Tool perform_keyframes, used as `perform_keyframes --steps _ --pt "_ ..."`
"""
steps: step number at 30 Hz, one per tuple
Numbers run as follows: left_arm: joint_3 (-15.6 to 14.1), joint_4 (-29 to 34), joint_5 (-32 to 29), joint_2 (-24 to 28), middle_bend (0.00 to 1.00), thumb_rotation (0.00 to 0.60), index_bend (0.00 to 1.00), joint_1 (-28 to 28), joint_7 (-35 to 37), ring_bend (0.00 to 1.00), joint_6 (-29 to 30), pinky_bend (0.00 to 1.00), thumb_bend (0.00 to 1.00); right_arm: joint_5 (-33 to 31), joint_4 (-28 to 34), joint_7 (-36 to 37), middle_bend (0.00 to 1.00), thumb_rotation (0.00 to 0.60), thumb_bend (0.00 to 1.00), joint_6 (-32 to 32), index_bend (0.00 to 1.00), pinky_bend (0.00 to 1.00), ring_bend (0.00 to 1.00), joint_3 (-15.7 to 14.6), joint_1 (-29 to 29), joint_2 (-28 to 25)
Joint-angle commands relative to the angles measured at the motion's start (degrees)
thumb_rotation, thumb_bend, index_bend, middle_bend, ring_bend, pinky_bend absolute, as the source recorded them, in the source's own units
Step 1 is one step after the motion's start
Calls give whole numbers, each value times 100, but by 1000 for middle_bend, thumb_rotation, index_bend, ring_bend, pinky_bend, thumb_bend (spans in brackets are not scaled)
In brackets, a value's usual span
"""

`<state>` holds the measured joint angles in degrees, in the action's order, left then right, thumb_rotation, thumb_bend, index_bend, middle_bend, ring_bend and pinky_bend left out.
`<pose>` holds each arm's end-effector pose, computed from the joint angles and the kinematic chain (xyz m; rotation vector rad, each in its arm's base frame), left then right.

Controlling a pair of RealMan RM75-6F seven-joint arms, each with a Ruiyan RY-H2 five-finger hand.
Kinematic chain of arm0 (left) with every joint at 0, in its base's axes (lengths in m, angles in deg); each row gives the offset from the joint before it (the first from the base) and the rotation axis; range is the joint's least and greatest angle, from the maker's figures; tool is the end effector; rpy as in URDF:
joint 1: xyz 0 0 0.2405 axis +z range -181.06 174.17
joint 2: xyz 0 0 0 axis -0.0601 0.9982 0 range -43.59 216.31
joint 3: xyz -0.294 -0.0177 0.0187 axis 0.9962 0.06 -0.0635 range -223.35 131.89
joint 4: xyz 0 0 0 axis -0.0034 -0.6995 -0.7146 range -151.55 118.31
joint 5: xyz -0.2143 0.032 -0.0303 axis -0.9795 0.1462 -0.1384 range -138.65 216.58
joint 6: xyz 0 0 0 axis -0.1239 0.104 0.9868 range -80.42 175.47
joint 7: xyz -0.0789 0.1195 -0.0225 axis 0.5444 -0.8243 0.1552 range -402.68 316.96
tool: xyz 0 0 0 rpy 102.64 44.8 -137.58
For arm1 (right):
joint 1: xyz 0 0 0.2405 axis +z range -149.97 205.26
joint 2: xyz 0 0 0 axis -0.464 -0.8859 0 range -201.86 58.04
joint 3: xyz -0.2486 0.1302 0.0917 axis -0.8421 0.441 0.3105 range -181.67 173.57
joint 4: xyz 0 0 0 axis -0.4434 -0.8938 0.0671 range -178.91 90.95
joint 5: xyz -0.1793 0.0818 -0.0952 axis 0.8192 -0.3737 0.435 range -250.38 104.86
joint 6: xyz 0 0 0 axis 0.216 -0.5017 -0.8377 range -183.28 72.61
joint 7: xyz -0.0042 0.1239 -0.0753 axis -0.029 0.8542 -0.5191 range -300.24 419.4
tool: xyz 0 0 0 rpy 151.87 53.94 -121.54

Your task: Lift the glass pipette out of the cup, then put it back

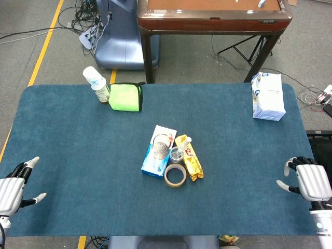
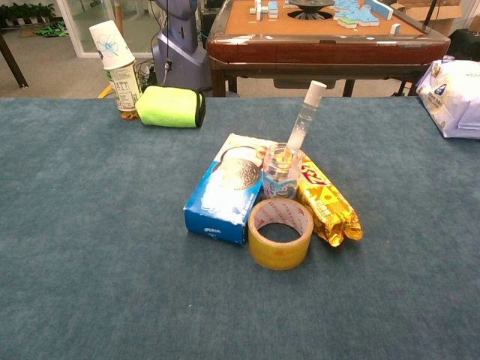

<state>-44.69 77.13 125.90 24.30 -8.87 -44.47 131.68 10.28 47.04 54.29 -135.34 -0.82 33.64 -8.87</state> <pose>-0.3466 0.1818 0.1712 -1.4436 -0.8938 -0.8631 -0.3633 -0.1944 0.1700 1.4358 -0.8702 0.7489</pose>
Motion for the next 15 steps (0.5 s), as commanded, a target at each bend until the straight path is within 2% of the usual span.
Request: perform_keyframes --steps 1,7,12,15 --pt "-17 10 36 11 184 600 55 11 4 163 19 380 86 -47 2 -54 493 600 0 84 639 359 353 -12 28 6" --pt "-38 23 51 13 196 600 46 48 -82 169 68 380 86 -70 -6 5 505 600 0 198 639 366 354 6 98 25" --pt "-42 49 45 41 209 600 46 114 -49 171 162 380 86 -96 -15 69 541 600 0 317 639 448 371 42 188 46" --pt "-39 48 43 53 214 600 46 135 -56 173 193 380 86 -40 -10 157 587 600 0 375 639 512 434 110 301 45"
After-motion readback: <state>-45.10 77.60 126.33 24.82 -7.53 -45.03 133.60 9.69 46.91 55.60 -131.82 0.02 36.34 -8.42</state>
